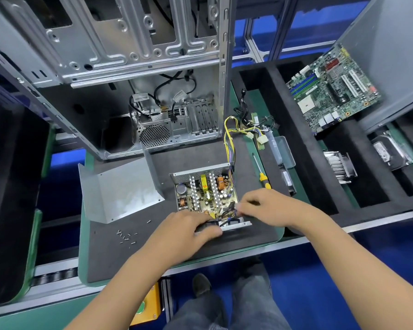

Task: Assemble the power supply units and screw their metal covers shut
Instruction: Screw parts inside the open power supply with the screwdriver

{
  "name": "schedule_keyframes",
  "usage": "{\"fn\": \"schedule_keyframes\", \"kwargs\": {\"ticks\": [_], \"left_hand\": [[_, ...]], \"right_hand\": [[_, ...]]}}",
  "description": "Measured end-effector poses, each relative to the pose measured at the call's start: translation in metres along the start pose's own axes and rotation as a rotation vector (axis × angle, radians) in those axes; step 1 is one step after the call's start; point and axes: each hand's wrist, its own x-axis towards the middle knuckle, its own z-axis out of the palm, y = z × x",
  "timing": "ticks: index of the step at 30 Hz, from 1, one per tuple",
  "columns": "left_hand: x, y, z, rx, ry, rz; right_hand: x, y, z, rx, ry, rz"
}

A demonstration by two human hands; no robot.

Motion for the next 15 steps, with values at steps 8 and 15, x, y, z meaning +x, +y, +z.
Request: {"fn": "schedule_keyframes", "kwargs": {"ticks": [8,15], "left_hand": [[-0.005,-0.001,0.009,0.167,0.095,0.081],[-0.007,-0.006,0.006,0.246,0.094,0.091]], "right_hand": [[0.016,-0.004,0.014,0.180,-0.120,0.140],[0.025,-0.005,0.010,0.213,-0.139,0.166]]}}
